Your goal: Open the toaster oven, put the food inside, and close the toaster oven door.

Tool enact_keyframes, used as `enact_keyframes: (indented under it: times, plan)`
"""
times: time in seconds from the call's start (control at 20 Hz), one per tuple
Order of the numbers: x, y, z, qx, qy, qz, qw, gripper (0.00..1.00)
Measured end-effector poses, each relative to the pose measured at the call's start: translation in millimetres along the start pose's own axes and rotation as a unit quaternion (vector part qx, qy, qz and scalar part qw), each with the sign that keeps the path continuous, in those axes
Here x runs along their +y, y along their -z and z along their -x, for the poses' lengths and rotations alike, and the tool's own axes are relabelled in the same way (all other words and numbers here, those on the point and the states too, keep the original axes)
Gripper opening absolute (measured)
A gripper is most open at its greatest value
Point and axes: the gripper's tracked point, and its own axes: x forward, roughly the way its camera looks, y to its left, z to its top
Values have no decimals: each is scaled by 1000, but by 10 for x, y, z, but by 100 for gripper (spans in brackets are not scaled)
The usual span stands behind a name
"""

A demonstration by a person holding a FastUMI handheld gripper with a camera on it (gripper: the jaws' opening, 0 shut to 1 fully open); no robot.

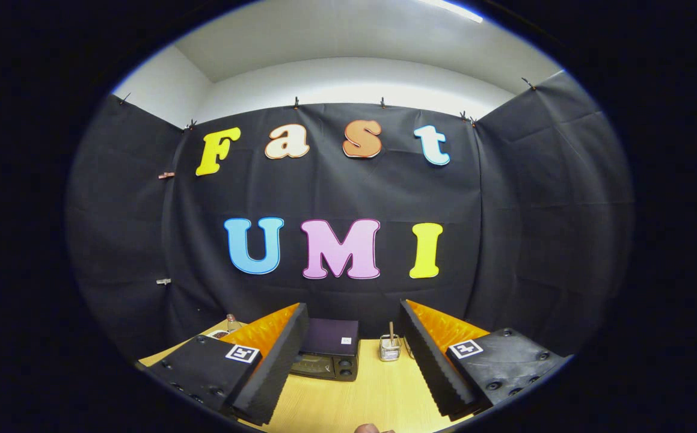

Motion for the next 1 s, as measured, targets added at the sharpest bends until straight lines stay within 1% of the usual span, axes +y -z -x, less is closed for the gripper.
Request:
enact_keyframes:
  times: [0.25,0.45,1.0]
  plan:
    - [-156,52,-13,8,11,-13,1000,98]
    - [-304,114,-40,11,28,-14,999,98]
    - [-431,169,-106,17,43,-16,999,98]
